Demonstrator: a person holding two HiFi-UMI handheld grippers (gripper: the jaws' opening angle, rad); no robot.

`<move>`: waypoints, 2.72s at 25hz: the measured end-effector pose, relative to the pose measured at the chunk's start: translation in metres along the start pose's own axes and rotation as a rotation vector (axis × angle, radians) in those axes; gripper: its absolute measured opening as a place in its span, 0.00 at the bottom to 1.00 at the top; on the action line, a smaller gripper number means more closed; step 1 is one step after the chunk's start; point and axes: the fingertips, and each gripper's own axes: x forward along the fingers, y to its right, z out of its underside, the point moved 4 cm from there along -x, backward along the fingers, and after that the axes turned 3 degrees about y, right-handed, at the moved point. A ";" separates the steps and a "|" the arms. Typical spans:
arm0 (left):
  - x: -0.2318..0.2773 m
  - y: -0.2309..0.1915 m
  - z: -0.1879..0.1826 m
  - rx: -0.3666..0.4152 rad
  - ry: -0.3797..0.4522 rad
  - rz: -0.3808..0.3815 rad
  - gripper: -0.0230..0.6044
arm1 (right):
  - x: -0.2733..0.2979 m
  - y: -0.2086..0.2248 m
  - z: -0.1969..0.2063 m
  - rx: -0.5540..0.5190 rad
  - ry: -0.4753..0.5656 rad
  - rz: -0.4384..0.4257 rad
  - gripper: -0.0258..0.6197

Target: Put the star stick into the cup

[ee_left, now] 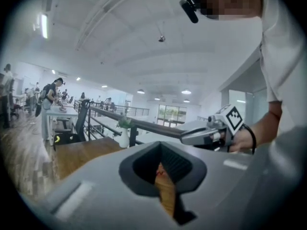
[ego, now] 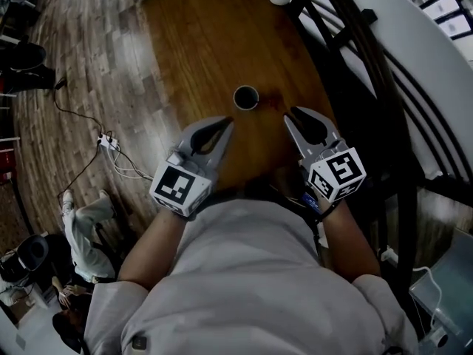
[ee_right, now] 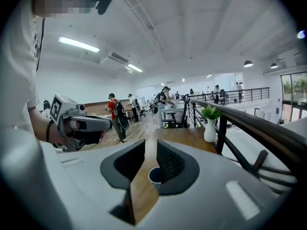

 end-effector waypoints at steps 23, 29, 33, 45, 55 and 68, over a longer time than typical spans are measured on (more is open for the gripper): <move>-0.050 0.007 -0.049 0.115 0.140 0.080 0.04 | -0.035 -0.071 -0.045 -0.092 0.176 0.027 0.05; -0.065 0.011 -0.044 0.122 0.146 0.100 0.04 | -0.042 -0.085 -0.038 -0.105 0.156 0.047 0.05; -0.074 0.010 -0.041 0.099 0.144 0.104 0.04 | -0.049 -0.095 -0.035 -0.132 0.156 0.052 0.05; -0.059 0.061 -0.042 0.046 0.160 0.166 0.04 | -0.102 -0.099 -0.027 -0.125 0.178 0.065 0.05; -0.036 0.160 -0.034 0.012 0.133 0.196 0.04 | -0.191 -0.093 0.001 -0.105 0.185 0.046 0.05; -0.073 0.199 0.000 -0.001 0.064 0.084 0.04 | -0.254 -0.079 0.033 -0.040 0.196 0.055 0.05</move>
